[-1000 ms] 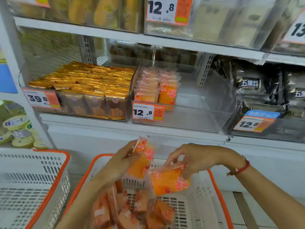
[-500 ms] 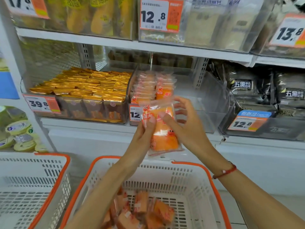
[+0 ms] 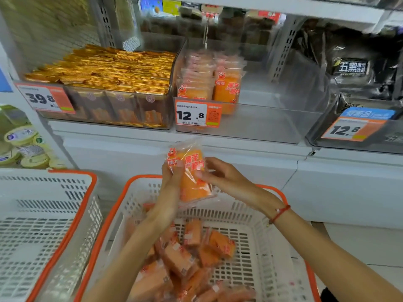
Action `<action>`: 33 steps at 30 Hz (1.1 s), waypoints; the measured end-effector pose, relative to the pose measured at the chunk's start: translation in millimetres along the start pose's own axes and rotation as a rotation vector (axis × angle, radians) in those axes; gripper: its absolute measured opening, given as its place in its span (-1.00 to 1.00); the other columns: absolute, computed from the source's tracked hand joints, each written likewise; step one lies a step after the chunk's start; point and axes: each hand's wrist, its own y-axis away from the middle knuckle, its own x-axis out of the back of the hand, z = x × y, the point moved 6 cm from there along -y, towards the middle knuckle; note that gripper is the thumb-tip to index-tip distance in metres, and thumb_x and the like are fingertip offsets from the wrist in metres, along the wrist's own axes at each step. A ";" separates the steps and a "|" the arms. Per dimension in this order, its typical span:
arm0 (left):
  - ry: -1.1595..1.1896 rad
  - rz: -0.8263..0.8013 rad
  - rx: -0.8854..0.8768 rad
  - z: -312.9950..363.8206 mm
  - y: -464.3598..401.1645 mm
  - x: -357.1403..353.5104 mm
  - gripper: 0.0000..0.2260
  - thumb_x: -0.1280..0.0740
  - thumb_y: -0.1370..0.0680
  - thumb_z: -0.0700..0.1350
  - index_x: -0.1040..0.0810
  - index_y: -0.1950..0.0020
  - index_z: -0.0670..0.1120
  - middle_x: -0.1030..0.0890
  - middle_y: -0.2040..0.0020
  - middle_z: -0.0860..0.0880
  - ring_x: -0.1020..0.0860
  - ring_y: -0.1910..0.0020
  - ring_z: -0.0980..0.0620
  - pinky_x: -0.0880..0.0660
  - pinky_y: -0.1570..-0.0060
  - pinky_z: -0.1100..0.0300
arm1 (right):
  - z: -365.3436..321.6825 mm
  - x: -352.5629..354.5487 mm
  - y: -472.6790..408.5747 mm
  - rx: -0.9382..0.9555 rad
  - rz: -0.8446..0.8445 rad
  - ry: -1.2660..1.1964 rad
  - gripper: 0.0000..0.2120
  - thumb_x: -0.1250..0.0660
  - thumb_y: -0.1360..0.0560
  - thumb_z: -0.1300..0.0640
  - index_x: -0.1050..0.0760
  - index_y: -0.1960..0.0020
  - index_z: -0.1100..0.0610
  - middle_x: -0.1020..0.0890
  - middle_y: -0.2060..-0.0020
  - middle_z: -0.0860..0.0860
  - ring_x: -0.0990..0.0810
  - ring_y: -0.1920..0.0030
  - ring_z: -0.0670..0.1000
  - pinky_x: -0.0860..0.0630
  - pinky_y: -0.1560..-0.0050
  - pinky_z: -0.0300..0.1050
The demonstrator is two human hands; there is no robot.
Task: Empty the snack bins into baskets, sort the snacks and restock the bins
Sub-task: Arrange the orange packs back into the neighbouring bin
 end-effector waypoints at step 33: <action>-1.541 0.184 -0.623 174.4 -142.9 -80.4 -0.53 -0.36 -0.53 -0.09 -0.39 -0.43 0.02 -0.42 -0.41 -0.08 -0.31 -0.40 -0.15 -0.28 -0.36 -0.09 | -91.4 161.8 -97.6 0.126 0.528 0.556 -0.42 -0.52 -0.37 0.23 -0.43 -0.35 0.06 -0.57 -0.10 0.10 -0.58 -0.11 0.18 -0.56 -0.10 0.05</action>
